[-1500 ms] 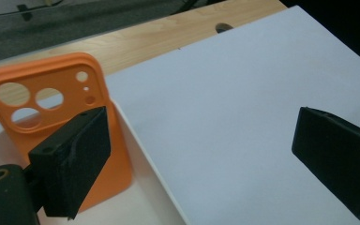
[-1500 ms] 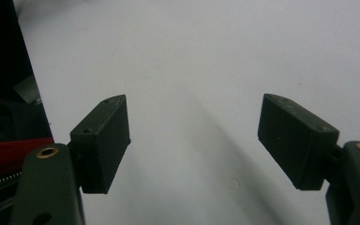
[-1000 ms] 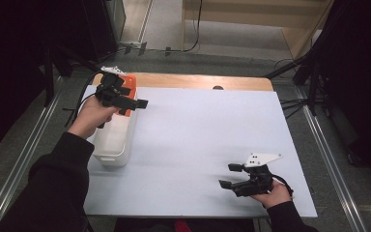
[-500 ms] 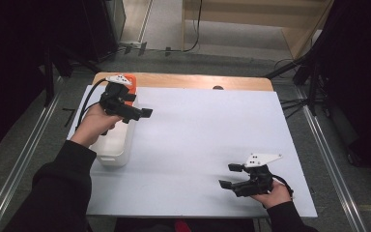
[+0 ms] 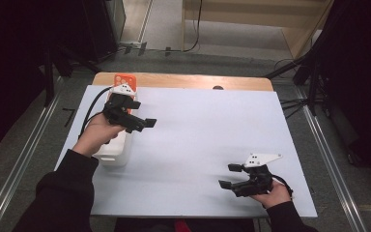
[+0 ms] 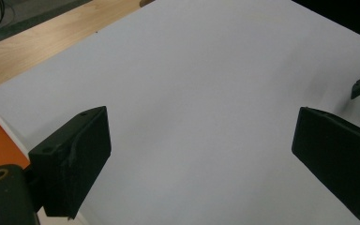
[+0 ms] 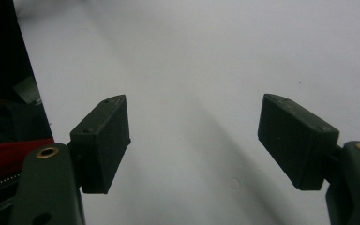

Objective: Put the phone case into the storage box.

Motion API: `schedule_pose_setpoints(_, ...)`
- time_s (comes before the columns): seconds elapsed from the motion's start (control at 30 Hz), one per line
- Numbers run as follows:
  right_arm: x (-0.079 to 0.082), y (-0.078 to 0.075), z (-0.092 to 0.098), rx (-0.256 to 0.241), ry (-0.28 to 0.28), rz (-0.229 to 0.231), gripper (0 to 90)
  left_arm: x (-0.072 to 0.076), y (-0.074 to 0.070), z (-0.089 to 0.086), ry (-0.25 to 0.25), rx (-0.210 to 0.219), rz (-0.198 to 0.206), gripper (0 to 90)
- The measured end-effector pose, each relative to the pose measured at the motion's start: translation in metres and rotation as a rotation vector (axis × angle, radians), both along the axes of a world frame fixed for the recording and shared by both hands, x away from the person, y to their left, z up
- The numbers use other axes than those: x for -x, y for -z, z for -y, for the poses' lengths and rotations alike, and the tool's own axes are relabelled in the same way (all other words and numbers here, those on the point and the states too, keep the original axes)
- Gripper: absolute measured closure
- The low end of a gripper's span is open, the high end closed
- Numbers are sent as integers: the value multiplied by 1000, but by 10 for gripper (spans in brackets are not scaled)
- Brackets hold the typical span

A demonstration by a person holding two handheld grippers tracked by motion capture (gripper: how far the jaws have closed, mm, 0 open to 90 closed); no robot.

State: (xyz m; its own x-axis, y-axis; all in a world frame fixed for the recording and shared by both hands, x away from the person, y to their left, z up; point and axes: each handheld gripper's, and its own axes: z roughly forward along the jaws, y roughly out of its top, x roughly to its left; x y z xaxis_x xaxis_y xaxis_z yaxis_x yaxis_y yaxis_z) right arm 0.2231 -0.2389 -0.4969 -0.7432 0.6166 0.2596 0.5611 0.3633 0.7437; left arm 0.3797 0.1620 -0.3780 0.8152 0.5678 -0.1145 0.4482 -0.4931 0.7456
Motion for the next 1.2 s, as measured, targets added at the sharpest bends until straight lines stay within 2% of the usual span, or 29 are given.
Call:
schedule_pose_setpoints(0.7, 0, 0, -1, -1, 0, -4, 241, 28, 13, 4, 40, 15, 22, 51)
schedule_pose_setpoints(0.87, 0, 0, -1, -1, -1, -3, 242, 33, 16, 2, 49, 29, 33, 51)
schedule_pose_setpoints(1.1, 1, 0, -1, 0, -3, -2, 242, 42, 22, 3, 58, 20, 46, 51)
schedule_pose_setpoints(1.2, 1, 0, -1, 0, -2, -2, 242, 46, 24, 3, 60, 30, 56, 51)
